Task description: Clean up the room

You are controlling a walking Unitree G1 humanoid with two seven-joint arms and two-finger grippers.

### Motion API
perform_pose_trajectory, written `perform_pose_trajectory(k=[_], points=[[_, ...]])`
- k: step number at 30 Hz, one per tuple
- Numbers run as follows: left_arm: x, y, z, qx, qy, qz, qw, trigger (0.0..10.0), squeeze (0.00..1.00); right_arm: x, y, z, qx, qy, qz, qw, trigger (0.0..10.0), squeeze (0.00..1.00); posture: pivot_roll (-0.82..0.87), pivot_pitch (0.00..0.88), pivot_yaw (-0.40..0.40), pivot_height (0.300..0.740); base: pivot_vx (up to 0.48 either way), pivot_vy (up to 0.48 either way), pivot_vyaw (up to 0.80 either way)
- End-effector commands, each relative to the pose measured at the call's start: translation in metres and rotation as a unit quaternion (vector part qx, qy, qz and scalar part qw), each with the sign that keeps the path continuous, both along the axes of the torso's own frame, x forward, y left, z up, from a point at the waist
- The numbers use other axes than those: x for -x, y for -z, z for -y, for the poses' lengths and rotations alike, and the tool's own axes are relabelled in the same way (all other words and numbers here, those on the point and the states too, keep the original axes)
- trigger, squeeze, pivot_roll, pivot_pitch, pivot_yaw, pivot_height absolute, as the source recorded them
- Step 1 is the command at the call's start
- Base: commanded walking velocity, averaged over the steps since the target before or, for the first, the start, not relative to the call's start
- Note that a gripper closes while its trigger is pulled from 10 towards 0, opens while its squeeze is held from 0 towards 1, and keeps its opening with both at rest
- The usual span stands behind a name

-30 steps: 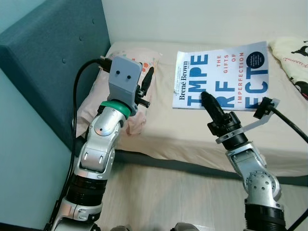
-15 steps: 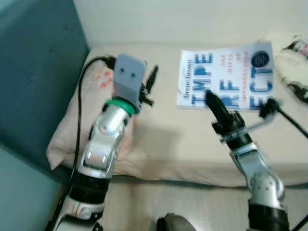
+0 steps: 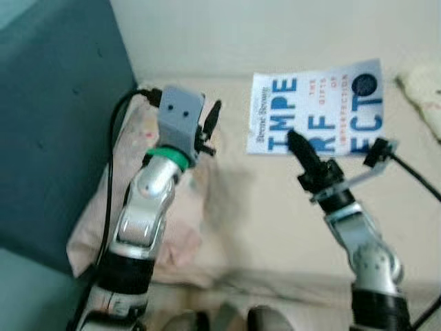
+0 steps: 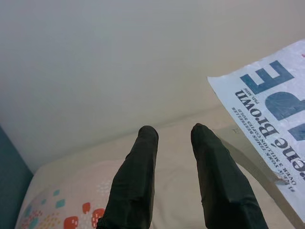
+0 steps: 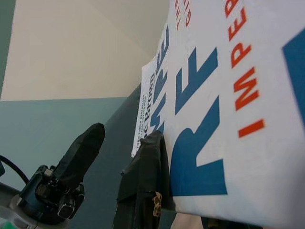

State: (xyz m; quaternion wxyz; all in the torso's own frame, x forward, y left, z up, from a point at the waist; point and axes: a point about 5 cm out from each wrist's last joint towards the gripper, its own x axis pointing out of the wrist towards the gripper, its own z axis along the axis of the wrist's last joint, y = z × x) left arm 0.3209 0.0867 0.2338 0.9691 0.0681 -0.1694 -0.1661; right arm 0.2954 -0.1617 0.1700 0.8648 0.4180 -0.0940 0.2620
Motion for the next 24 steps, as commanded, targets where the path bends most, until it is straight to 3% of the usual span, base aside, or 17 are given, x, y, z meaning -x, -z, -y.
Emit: perform_pose_trajectory(k=[1, 7, 24], points=[[0.001, 0.002, 0.0, -0.001, 0.005, -0.005, 1.0, 10.0, 0.0, 0.002, -0.003, 0.002, 0.002, 0.001, 0.013, 1.0, 10.0, 0.0, -0.06, 0.0, 0.05, 0.716, 0.0, 0.0, 0.0], [0.001, 0.004, 0.0, -0.001, 0.006, -0.006, 1.0, 10.0, 0.0, 0.002, -0.001, 0.001, 0.007, 0.004, 0.011, 1.0, 10.0, 0.0, -0.07, 0.0, 0.05, 0.716, 0.0, 0.0, 0.0], [0.002, 0.009, 0.001, -0.004, 0.005, -0.017, 1.0, 10.0, 0.0, 0.003, 0.01, 0.004, -0.001, 0.016, -0.014, 1.0, 10.0, 0.0, -0.06, 0.008, 0.059, 0.651, 0.0, 0.0, 0.0]])
